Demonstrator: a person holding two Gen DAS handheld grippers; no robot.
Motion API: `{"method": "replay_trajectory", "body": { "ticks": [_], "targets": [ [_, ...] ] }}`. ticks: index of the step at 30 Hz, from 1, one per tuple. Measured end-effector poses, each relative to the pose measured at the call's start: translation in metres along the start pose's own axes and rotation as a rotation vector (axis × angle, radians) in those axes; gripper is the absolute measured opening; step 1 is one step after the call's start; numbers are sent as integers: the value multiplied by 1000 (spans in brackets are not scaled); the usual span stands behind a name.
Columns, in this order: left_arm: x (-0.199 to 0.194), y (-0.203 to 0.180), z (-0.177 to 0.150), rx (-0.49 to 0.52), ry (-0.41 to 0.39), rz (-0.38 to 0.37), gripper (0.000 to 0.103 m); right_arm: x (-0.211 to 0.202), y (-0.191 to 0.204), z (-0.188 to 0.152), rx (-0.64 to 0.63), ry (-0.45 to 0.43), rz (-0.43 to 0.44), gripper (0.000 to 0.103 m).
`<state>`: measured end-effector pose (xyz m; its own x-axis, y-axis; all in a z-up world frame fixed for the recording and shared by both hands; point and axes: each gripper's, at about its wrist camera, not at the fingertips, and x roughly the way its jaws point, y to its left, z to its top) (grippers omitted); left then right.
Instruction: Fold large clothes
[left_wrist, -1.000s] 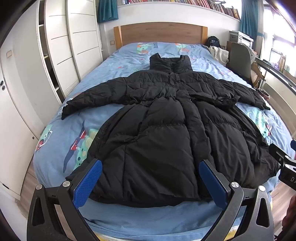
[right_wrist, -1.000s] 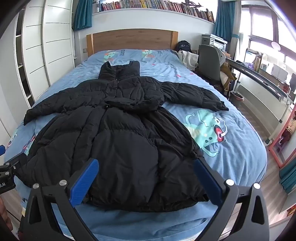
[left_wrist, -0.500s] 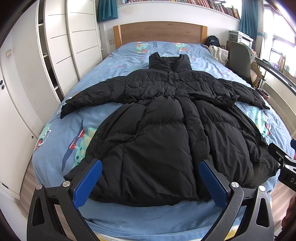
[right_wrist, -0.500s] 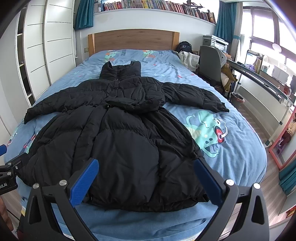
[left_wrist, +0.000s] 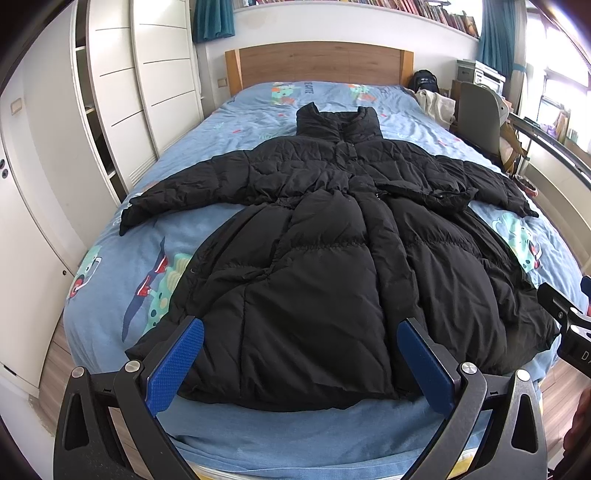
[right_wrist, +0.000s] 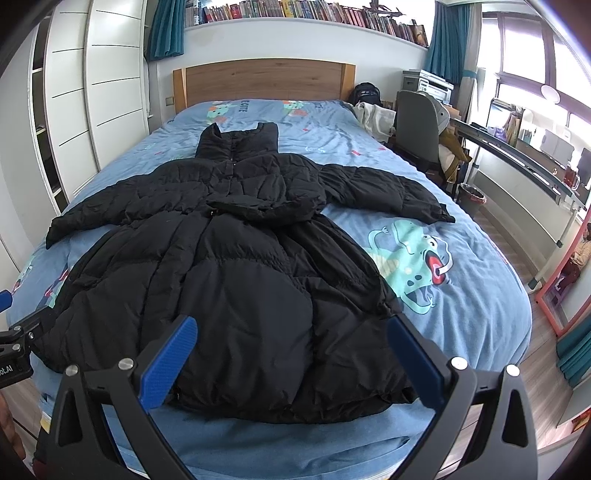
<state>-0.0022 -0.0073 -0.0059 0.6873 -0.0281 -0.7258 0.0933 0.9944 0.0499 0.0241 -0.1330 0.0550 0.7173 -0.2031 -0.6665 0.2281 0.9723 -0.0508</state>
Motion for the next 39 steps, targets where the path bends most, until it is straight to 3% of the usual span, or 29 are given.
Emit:
{"method": "replay_trajectory", "body": {
  "ticks": [26,31,39],
  "targets": [
    [14,10,4,-24,35,-16,102,20,-18,1,32,37,-14,103],
    [18,24,26,-27,30,15,102,25,-47,29,90,16,-40,103],
    [40,53,93,-27,1,134,102,54,-103,114,180,-63,-36,103]
  ]
}}
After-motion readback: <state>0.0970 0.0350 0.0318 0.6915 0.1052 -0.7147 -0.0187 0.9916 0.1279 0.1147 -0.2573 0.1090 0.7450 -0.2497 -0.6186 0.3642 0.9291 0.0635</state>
